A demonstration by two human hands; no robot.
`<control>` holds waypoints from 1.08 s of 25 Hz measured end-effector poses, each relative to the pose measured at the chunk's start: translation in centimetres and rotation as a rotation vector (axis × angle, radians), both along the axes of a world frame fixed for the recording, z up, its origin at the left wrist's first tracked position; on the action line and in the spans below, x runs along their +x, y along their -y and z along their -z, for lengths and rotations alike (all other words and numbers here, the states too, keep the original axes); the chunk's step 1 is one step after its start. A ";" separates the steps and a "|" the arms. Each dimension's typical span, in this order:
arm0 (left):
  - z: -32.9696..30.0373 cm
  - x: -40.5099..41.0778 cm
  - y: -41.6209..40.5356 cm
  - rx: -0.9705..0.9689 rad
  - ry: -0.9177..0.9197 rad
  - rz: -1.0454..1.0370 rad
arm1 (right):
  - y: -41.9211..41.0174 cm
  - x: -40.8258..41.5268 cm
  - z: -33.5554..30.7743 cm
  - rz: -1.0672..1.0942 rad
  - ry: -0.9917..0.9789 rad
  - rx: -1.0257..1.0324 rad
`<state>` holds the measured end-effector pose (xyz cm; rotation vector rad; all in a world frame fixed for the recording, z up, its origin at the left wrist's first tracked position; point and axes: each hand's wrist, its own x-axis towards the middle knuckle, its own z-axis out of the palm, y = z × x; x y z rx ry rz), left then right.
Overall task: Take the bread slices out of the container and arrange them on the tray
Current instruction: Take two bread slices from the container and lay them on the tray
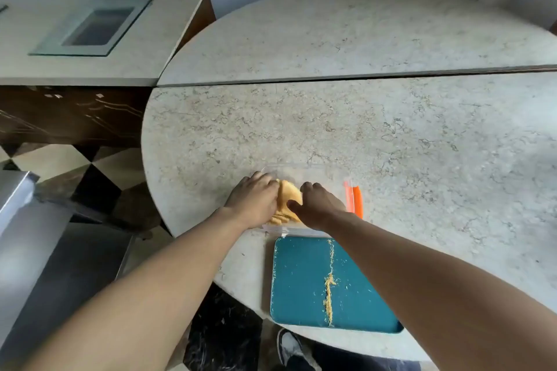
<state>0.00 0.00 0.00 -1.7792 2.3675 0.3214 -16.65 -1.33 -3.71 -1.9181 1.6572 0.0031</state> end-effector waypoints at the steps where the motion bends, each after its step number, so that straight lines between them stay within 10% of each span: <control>1: 0.3 -0.4 0.6 -0.001 0.045 0.014 | 0.5 0.1 0.2 0.010 -0.008 0.026; 14: 1.0 -3.5 6.3 0.146 0.435 -0.069 | 4.6 1.2 2.9 0.059 0.068 0.208; 27: 2.8 -4.8 6.2 0.144 0.209 -0.099 | 3.4 -1.3 2.4 0.219 0.169 0.131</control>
